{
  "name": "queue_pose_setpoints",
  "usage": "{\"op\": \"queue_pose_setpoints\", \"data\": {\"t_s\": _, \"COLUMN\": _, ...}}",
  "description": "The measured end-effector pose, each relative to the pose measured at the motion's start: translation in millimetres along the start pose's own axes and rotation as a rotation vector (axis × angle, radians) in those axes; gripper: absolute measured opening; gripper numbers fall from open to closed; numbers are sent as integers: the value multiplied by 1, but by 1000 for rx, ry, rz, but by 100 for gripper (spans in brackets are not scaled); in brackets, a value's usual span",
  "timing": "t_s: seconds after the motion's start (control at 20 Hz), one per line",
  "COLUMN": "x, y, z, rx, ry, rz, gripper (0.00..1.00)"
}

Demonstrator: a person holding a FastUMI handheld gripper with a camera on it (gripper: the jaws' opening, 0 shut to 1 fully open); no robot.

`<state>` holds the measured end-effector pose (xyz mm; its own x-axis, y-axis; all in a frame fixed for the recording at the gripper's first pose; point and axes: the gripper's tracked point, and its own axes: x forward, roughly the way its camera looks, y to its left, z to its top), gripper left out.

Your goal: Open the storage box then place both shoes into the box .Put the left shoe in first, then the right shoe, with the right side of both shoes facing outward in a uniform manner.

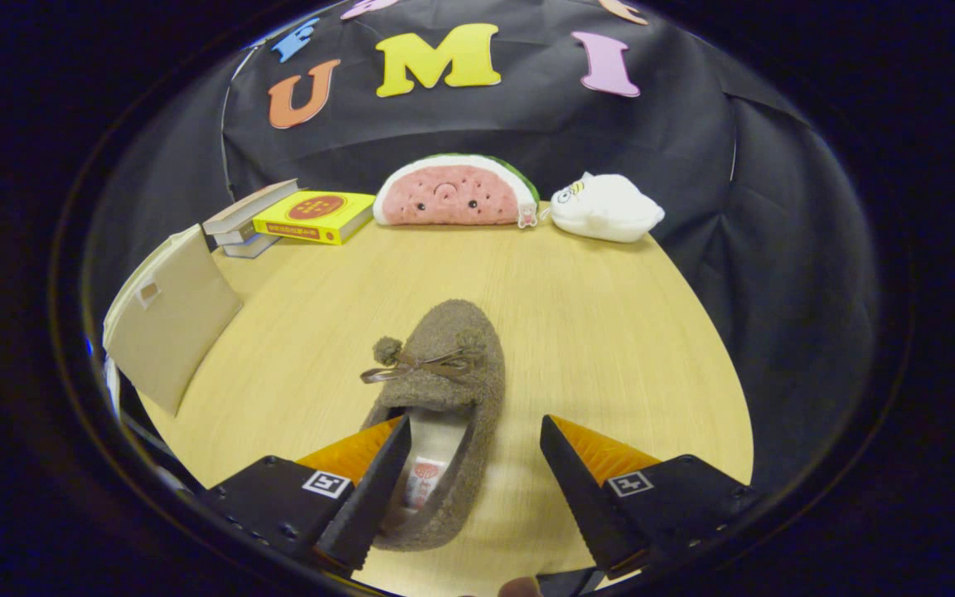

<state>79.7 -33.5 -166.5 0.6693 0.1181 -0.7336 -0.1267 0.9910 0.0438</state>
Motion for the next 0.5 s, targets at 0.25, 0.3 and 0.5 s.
{"op": "queue_pose_setpoints", "data": {"t_s": 0.25, "x": 10, "y": 0, "z": -9, "rx": 34, "ry": 63, "rz": 4, "gripper": 28}}
{"op": "queue_pose_setpoints", "data": {"t_s": 0.3, "x": 16, "y": -8, "z": -9, "rx": 47, "ry": 54, "rz": -10, "gripper": 20}}
{"op": "queue_pose_setpoints", "data": {"t_s": 0.5, "x": 2, "y": 8, "z": -14, "rx": 182, "ry": 110, "rz": 72, "gripper": 1}}
